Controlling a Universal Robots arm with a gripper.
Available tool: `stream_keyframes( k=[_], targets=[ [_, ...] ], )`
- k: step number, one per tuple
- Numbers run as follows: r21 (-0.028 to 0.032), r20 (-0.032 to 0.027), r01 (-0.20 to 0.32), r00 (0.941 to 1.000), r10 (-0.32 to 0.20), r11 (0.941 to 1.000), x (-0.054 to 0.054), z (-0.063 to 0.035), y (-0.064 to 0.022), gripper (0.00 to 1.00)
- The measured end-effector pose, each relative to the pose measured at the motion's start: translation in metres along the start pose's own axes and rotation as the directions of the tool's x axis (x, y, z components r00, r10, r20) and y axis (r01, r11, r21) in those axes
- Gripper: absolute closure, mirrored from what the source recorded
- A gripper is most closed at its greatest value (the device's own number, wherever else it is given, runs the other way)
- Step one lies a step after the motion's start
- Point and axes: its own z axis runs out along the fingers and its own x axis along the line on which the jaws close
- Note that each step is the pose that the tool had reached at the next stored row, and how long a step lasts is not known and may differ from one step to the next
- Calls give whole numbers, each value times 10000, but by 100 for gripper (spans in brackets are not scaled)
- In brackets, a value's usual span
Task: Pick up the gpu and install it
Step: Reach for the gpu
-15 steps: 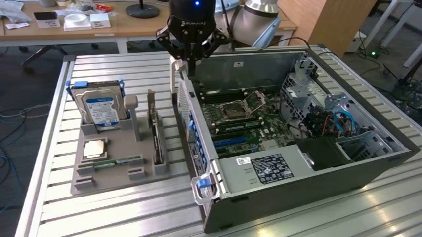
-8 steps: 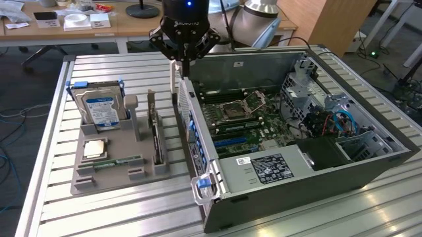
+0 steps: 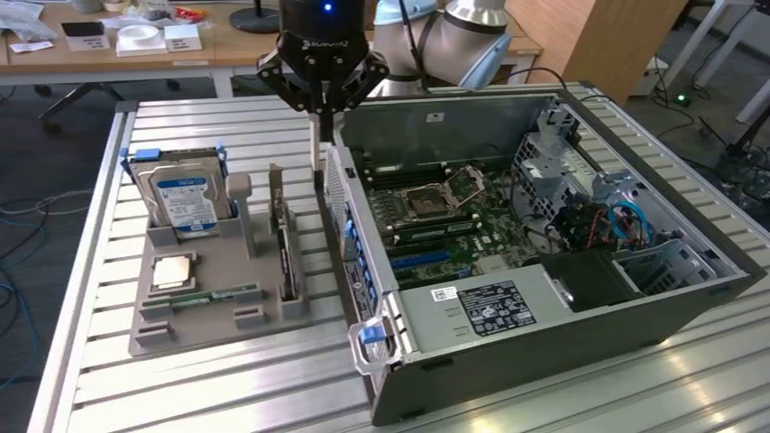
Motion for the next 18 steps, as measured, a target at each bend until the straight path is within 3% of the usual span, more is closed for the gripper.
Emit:
stream_keyframes(
  k=[18],
  targets=[
    [-1,0,-6,10000,6,10000,412,7,-25,89]
  ],
)
